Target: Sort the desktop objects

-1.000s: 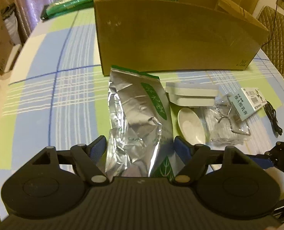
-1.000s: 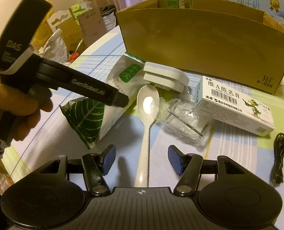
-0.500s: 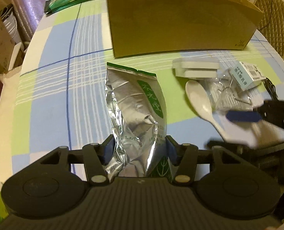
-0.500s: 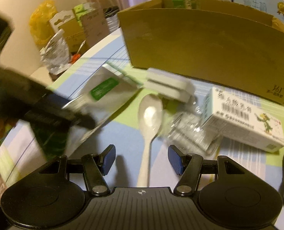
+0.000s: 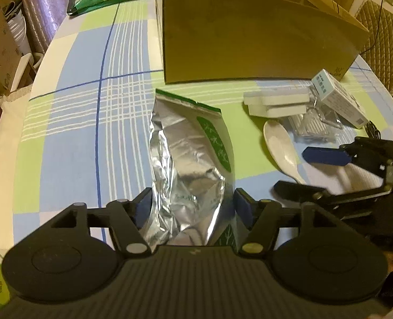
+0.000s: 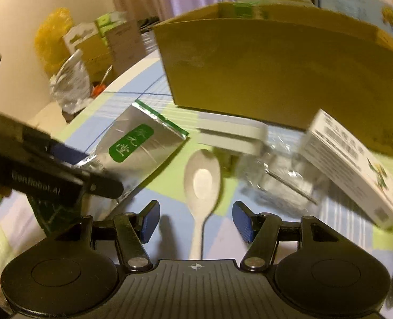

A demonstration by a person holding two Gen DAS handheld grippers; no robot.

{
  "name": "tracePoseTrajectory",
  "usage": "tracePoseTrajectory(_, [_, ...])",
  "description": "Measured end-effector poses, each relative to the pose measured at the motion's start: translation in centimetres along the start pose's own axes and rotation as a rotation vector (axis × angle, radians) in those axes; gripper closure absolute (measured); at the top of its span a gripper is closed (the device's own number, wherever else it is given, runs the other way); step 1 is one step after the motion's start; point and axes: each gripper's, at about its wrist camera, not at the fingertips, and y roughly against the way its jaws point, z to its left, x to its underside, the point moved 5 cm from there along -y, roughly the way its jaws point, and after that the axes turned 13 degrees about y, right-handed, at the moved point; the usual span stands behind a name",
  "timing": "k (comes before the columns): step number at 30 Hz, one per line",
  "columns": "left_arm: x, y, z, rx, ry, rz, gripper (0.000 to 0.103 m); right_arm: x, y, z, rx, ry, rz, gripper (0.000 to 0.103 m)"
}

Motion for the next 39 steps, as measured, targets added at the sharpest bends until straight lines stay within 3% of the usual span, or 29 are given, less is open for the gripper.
tracePoseTrajectory(6, [-0.7,0.1,-0.1,0.007,-0.001,-0.030,0.032,-0.4,-1.9,0.8,0.050,0.086,-0.029,0.045])
tracePoseTrajectory(13, [-1.0,-1.1,-0.4,-0.007,-0.005,-0.006,0.031,-0.7,-2.6,0.8,0.075,0.106,-0.047,0.046])
tracePoseTrajectory(17, [-1.1,-1.6,-0.4,-0.011,0.008,0.007,0.031,-0.8,-2.4,0.6,0.095,0.105,-0.041,0.073])
tracePoseTrajectory(22, [-0.6,-1.8,-0.8,-0.037,-0.019,0.023,0.032,-0.5,-1.8,0.1,0.093,0.083,-0.013,0.074])
tracePoseTrajectory(27, [-0.1,-1.0,-1.2,-0.032,0.000,0.011,0.052,0.3,-0.2,-0.8,0.080,0.023,0.013,0.074])
tracePoseTrajectory(39, [5.2,2.2,-7.0,0.043,-0.066,-0.003,0.056,2.8,6.5,-2.7,0.094,-0.141,-0.013,0.074])
